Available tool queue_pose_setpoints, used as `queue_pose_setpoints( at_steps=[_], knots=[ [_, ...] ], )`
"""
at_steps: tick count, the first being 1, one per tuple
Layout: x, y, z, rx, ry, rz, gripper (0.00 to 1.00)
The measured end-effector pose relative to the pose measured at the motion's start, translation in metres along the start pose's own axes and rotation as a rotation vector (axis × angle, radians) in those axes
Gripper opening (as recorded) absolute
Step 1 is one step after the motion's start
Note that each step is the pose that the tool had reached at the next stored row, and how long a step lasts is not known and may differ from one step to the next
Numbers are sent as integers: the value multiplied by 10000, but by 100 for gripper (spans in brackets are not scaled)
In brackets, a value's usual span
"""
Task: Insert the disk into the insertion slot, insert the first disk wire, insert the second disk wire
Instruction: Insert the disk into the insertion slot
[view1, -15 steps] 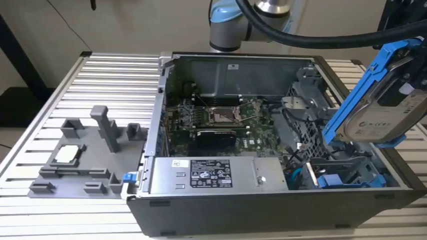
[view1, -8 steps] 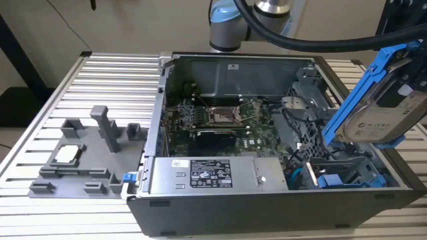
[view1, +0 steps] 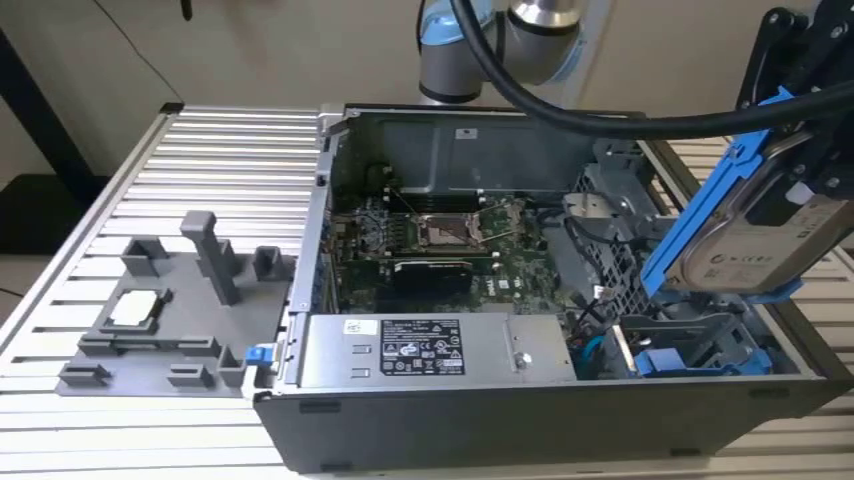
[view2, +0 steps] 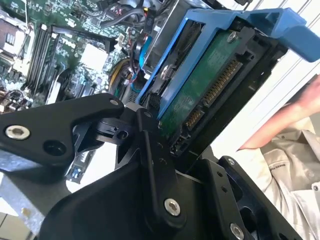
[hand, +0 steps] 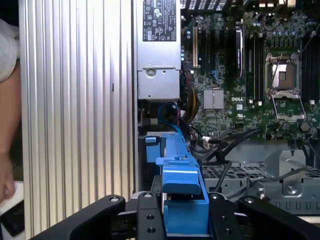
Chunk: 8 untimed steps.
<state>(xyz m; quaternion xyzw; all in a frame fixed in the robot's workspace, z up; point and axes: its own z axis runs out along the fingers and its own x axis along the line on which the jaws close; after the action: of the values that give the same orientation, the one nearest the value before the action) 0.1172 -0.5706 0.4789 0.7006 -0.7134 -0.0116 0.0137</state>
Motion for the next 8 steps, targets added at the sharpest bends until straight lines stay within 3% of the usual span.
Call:
queue_pose_setpoints(
  at_steps=[8],
  knots=[
    [0, -2, 49, 10, 2, 1, 33]
  ],
)
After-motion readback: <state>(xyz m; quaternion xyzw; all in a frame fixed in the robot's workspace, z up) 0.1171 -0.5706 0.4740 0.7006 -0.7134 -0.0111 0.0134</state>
